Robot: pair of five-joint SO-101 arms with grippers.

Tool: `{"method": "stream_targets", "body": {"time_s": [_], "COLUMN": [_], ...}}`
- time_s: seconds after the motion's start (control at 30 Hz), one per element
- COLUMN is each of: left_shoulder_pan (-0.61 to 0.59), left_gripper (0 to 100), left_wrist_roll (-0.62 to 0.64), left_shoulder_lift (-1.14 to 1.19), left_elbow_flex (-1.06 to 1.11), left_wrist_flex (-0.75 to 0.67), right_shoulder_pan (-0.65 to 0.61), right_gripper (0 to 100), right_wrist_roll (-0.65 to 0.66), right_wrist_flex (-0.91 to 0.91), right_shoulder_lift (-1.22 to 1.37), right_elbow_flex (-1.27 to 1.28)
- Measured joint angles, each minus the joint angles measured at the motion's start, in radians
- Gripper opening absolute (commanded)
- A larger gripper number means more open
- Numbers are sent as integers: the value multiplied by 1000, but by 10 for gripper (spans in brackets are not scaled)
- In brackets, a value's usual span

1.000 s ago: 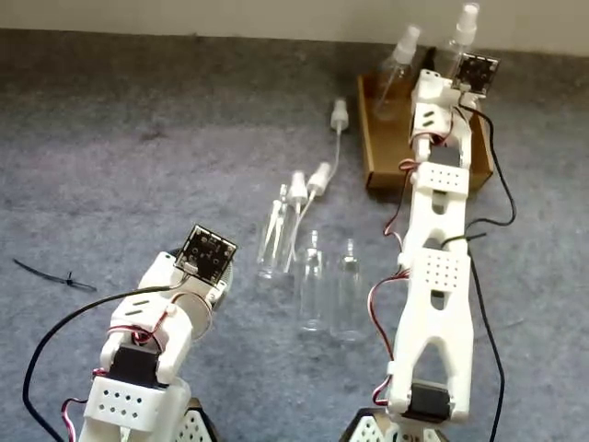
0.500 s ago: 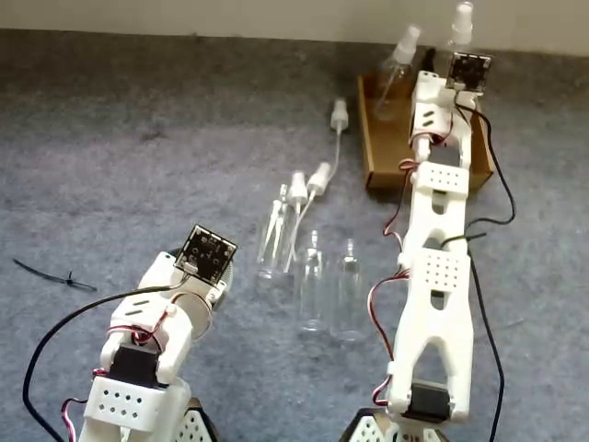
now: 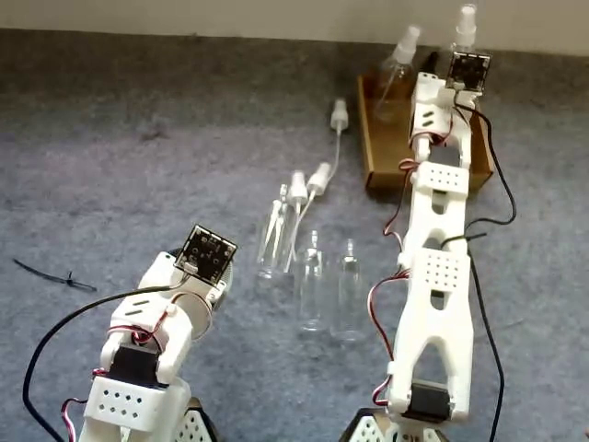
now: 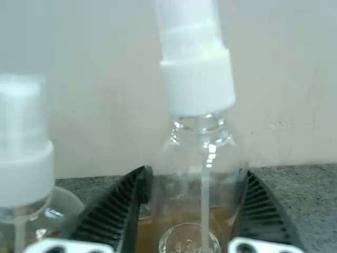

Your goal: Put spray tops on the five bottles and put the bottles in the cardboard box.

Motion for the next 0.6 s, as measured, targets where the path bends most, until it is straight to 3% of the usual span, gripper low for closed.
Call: {"method": "stream_targets", "body": {"time_s": [0.27,0.6], "left_shoulder_pan": [0,0], "left_gripper": [178,178], "left_wrist_roll": [0,0], "left_shoulder_lift": [0,0], "left_elbow_flex": [0,0], "left_wrist_flex": [0,0], "right_shoulder_pan": [0,0], "right_gripper": [284,286], "right_wrist_roll": [-5,-8], "right_wrist_flex": [0,0], "right_shoulder_lift": [0,0], "right_elbow_flex": [0,60]}}
